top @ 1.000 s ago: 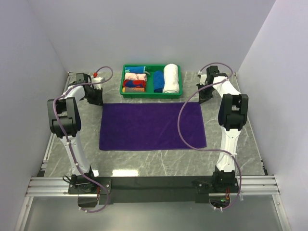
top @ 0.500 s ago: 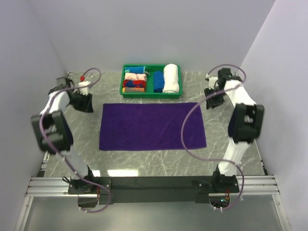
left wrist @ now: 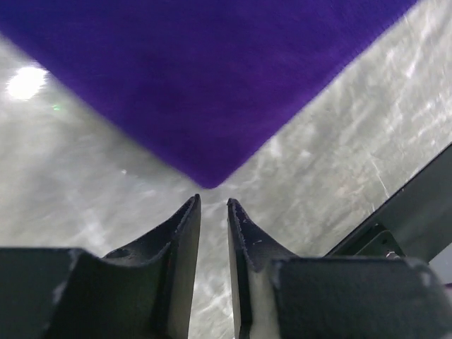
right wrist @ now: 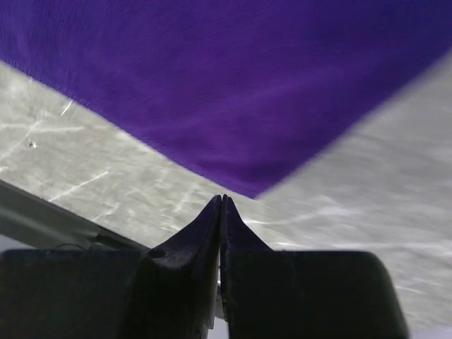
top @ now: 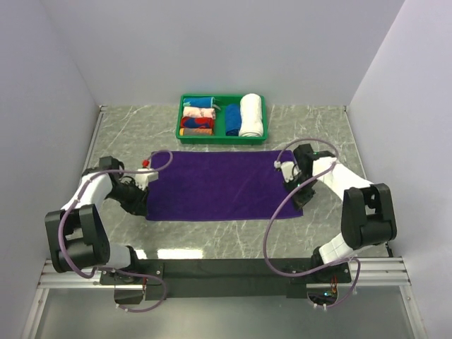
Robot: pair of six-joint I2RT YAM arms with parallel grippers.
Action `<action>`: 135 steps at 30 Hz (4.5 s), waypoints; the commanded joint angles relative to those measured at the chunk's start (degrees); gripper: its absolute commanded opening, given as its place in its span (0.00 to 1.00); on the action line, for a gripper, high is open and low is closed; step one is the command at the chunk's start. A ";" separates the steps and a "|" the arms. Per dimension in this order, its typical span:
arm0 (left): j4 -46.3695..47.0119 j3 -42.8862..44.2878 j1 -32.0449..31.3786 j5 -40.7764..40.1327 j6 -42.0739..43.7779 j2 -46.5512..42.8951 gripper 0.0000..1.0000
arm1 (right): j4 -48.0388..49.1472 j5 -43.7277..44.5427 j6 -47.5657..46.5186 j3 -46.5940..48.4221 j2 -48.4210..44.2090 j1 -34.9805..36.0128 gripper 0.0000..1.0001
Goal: Roll the towels
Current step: Fold the towel
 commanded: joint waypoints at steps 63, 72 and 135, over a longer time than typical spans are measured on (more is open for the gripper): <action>11.79 58.07 -3.76 -1.72 -30.90 44.89 0.50 | 0.54 0.65 12.92 56.01 43.53 -7.59 0.43; 13.11 56.75 -6.14 -3.56 -28.61 46.04 0.50 | 1.50 1.88 13.98 57.68 47.84 -6.80 0.43; 2.65 50.00 -4.38 5.57 -20.62 36.65 0.01 | -2.27 -5.76 8.45 51.27 32.04 -7.59 0.00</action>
